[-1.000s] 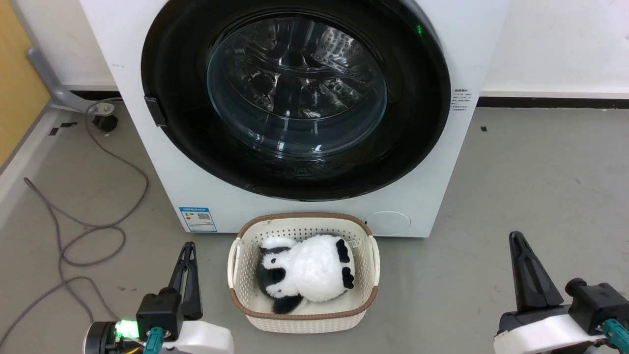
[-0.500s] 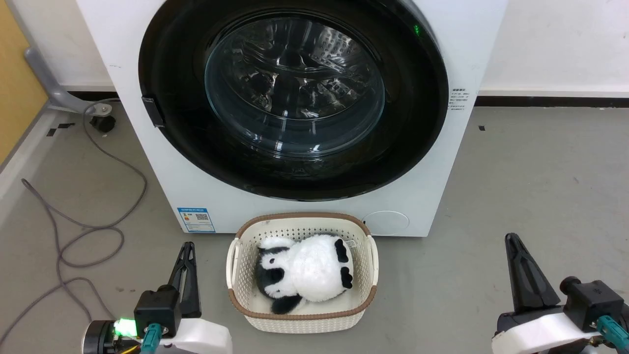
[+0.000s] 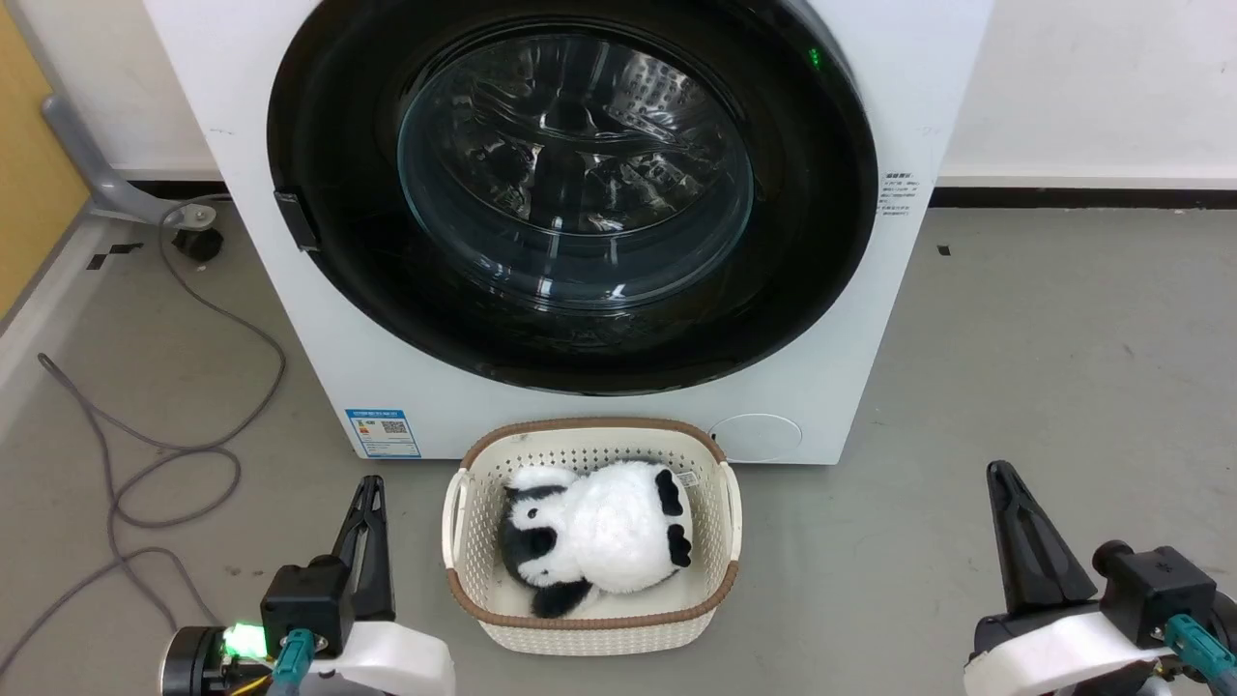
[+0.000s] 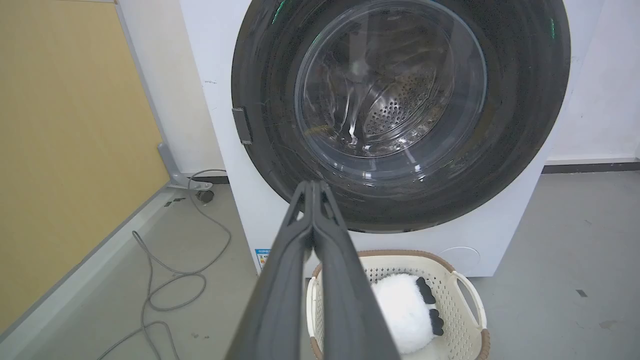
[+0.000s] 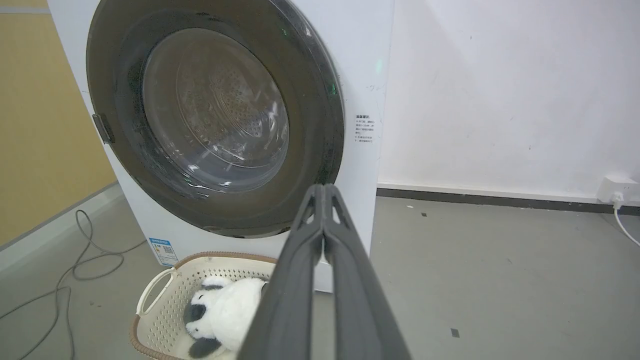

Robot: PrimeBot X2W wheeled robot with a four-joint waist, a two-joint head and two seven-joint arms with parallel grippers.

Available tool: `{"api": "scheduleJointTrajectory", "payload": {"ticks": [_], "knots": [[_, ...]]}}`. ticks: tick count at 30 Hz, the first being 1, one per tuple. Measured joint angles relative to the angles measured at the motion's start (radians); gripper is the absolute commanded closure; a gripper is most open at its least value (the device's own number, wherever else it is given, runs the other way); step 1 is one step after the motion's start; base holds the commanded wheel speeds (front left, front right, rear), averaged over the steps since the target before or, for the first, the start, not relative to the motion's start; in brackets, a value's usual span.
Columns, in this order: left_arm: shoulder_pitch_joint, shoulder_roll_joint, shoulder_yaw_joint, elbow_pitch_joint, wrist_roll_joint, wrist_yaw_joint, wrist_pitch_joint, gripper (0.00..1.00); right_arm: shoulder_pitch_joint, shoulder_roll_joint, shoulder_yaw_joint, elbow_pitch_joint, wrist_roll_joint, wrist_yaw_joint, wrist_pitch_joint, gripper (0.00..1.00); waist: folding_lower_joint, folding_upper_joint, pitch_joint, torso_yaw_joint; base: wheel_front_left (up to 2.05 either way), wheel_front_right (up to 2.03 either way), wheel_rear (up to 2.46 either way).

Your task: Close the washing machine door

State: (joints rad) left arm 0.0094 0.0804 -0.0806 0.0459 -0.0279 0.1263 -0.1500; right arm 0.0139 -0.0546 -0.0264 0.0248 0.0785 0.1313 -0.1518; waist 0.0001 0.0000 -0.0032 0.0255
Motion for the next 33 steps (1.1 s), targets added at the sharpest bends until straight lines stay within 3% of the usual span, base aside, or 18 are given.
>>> {"api": "scheduleJointTrajectory", "payload": {"ticks": [33], "knots": [[0.0,-0.01,0.034,-0.018,0.009,-0.054,0.065,1.0,-0.002,0.0,0.011,-0.007,-0.036,0.0,0.066,1.0,-0.0001,0.0,0.001,-0.011,0.0,0.0,0.0]]}}
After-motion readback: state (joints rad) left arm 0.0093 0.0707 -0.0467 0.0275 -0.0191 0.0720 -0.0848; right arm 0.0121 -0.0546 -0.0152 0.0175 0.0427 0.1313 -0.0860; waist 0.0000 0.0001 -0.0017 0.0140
